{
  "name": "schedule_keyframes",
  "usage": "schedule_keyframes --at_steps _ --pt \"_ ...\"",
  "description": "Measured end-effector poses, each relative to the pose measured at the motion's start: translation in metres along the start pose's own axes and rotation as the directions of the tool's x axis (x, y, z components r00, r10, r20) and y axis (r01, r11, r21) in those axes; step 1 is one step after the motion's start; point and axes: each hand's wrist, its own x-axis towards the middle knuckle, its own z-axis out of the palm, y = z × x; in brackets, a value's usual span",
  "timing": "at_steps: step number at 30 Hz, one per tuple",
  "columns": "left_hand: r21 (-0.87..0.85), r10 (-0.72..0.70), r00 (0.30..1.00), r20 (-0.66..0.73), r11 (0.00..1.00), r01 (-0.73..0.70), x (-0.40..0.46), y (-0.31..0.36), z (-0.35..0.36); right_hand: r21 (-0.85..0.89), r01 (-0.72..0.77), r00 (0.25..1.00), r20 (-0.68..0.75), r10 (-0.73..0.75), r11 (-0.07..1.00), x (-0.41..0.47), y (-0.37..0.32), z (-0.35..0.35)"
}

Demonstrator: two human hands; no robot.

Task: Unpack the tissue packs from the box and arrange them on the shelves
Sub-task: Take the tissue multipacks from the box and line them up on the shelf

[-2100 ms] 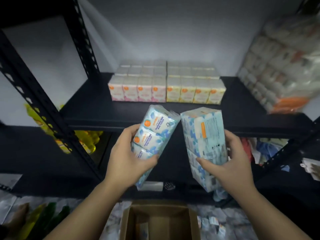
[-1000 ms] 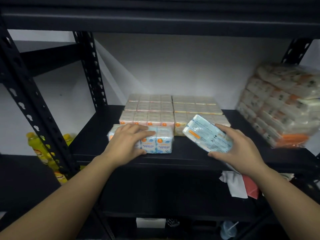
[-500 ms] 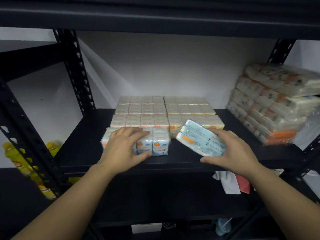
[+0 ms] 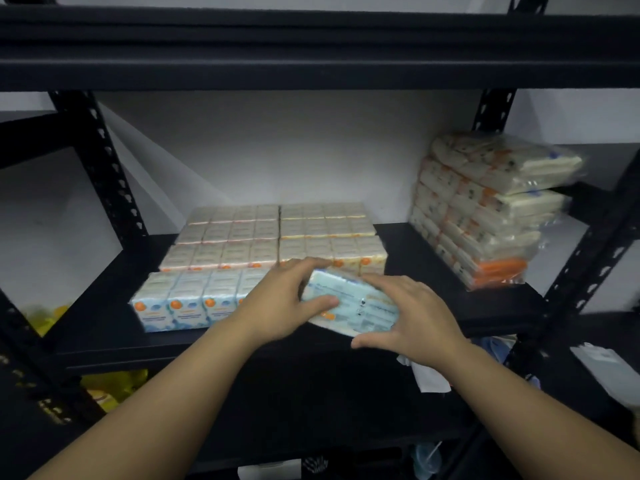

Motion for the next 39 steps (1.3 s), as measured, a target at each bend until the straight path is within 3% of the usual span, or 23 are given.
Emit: schedule_keyframes --at_steps 2,5,9,13,15,21,24,29,33,39 --pt "0.007 -0.03 0.999 -0.012 1.0 0.03 -0.002 0.003 0.007 0.004 -0.048 0.997 -0.057 0.048 0.999 -0.006 0.015 -0.004" --pt "0.01 -0.077 0.997 -0.027 0.997 0.077 -0.007 0.007 0.015 -0.014 -0.245 0.965 -0.105 0.242 0.969 -0.017 0.043 -0.006" --pt "-0.054 -0.195 0.98 -0.033 0.98 0.193 -0.006 0.016 0.021 -0.046 -0.433 0.901 -0.025 0.432 0.9 -0.023 0.054 -0.011" --pt "0.082 -0.323 0.945 0.046 0.944 0.319 -0.001 0.025 0.017 0.053 -0.536 0.844 0.062 0.532 0.843 -0.01 0.046 -0.02" --pt "0.063 -0.343 0.937 0.062 0.939 0.339 0.001 0.025 0.017 0.116 -0.521 0.853 0.053 0.519 0.845 -0.006 0.045 -0.022" --pt "-0.273 -0.402 0.902 -0.157 0.895 0.352 0.008 0.019 0.006 0.325 -0.355 0.915 -0.073 0.397 0.877 0.007 0.038 -0.031" --pt "-0.171 -0.337 0.923 -0.184 0.936 0.307 0.006 0.015 0.0 0.433 -0.294 0.92 -0.113 0.375 0.852 0.014 0.039 -0.02" --pt "0.125 -0.189 0.969 -0.162 0.97 0.21 0.002 -0.002 -0.009 0.401 -0.25 0.943 -0.105 0.315 0.881 0.012 0.046 0.011" --pt "0.174 -0.133 0.984 -0.116 0.973 0.152 -0.005 -0.014 -0.018 0.404 -0.204 0.953 -0.126 0.275 0.892 0.01 0.047 0.023" --pt "0.312 -0.196 0.967 -0.166 0.919 0.24 -0.029 -0.053 -0.048 0.396 -0.163 0.959 -0.15 0.239 0.904 0.024 0.051 0.03"
